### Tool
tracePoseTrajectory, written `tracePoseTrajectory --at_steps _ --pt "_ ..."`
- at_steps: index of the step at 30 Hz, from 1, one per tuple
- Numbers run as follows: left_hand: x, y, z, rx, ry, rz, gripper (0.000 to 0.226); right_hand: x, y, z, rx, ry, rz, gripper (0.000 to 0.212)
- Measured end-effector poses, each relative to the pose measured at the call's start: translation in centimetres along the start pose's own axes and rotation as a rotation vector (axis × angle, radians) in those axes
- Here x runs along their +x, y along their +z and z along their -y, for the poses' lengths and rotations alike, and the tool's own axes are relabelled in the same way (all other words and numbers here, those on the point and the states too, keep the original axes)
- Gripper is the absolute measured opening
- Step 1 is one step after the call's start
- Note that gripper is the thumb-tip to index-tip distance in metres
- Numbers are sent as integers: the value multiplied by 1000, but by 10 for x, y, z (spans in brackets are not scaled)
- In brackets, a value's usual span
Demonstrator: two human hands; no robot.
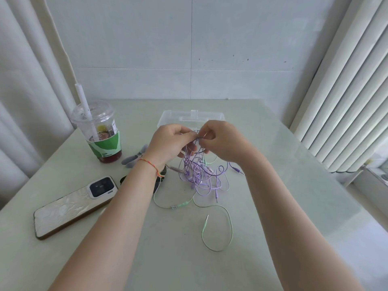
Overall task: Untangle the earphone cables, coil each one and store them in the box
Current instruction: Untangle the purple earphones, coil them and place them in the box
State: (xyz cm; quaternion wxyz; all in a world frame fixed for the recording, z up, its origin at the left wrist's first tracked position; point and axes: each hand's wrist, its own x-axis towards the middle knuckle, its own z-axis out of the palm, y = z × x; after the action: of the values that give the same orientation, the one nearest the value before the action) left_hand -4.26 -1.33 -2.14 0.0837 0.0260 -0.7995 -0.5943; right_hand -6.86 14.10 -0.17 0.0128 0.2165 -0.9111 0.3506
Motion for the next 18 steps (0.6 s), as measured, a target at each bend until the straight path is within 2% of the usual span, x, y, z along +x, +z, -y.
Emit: tracePoseTrajectory --at_steps 5,9,13,15,18 --pt "5 -2 7 7 1 -90 11 0 -8 -5 43 28 -50 5" --pt "8 -5 13 -58 -65 -195 12 3 -14 -5 154 49 -277 7" --pt "15 -12 24 -41 -147 -255 14 1 -25 3 622 72 -522 8" --pt "17 -13 28 -82 -199 -227 16 -1 -29 6 737 88 -558 10" --pt "19 -11 32 12 -205 -214 7 -2 -30 5 689 109 -539 18"
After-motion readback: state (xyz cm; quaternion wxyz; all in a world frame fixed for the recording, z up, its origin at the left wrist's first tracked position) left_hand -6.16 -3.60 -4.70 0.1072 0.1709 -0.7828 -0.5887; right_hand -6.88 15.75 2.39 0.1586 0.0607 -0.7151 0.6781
